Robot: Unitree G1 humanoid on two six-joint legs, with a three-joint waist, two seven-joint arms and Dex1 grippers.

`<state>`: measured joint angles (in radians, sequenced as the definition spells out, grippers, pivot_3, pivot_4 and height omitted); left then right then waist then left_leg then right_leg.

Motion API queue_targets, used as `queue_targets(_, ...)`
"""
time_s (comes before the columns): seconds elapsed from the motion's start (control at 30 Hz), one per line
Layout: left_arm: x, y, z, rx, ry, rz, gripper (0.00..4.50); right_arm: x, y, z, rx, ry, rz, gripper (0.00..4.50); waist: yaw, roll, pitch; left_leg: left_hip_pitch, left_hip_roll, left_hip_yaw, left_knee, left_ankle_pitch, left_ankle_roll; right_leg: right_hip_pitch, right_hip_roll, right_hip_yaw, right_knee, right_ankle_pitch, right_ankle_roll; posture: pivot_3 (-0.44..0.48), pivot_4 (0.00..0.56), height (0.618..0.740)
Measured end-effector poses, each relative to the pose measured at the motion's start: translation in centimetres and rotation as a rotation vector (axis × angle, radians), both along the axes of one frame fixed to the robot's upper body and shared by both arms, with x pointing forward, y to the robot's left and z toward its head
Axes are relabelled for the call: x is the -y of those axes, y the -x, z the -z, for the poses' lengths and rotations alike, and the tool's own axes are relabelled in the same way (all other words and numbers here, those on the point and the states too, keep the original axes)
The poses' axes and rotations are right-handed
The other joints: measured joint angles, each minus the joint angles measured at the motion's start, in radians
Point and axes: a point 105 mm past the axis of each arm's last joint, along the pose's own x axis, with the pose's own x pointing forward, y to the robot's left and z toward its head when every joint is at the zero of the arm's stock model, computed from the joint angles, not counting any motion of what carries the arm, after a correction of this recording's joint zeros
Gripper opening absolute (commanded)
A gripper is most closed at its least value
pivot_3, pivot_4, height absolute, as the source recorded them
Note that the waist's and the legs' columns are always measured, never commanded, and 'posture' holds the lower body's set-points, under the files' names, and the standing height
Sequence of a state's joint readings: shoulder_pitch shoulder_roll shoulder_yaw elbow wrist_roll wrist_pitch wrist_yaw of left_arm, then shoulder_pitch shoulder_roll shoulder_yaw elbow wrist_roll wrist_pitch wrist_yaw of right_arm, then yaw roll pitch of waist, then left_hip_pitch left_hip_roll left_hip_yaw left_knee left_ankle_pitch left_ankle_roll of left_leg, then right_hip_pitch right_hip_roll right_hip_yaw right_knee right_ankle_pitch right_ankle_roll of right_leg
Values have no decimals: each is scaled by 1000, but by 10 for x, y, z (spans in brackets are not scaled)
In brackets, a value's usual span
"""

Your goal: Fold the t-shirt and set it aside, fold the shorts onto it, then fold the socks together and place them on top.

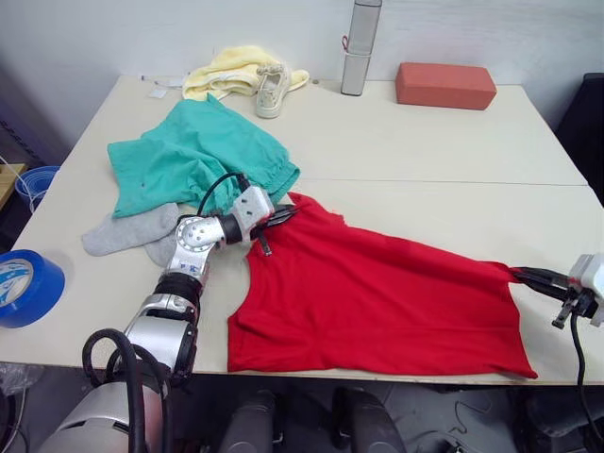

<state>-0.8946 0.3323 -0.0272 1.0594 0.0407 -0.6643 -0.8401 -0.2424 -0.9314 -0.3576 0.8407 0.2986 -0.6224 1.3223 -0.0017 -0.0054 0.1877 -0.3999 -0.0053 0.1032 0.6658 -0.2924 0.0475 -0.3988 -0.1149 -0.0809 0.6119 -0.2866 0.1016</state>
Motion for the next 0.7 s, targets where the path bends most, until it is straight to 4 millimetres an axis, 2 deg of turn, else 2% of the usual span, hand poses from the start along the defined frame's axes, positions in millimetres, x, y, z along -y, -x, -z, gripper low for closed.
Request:
queue_targets(0.23, -6, 12, 9, 83, -61, 24, 0, 0, 5, 9, 28, 43, -5, 77, -1, 0, 0, 0, 0, 0, 0, 0, 0, 0, -1, 3, 0, 0, 0, 0, 150, 740)
queue_targets(0.37, -8, 19, 13, 116, -94, 45, 0, -6, 6, 18, 17, 64, -34, 77, -2, 0, 0, 0, 0, -1, 0, 0, 0, 0, -1, 4, 0, 0, 0, 0, 150, 740)
queue_targets(0.5, -11, 31, 27, 109, -152, 92, 0, -8, 10, 22, 20, 90, -56, 77, -2, 1, 0, 0, 0, -1, 0, 0, 1, 0, -1, 5, 0, 0, 0, 0, 150, 740)
queue_targets(0.6, -11, 36, 28, 113, -165, 114, 0, -9, 11, 26, 6, 96, -56, 77, -2, 1, 0, 1, 0, -2, 0, -2, -2, 3, -2, 5, 0, 0, 0, 0, 150, 740)
queue_targets(0.7, -13, 36, 31, 84, -162, 113, 661, -11, 15, 32, -39, 36, -52, 0, -2, 1, -1, 2, 0, -3, 0, -2, -2, 4, -2, 6, -1, 0, 0, 0, 150, 740)
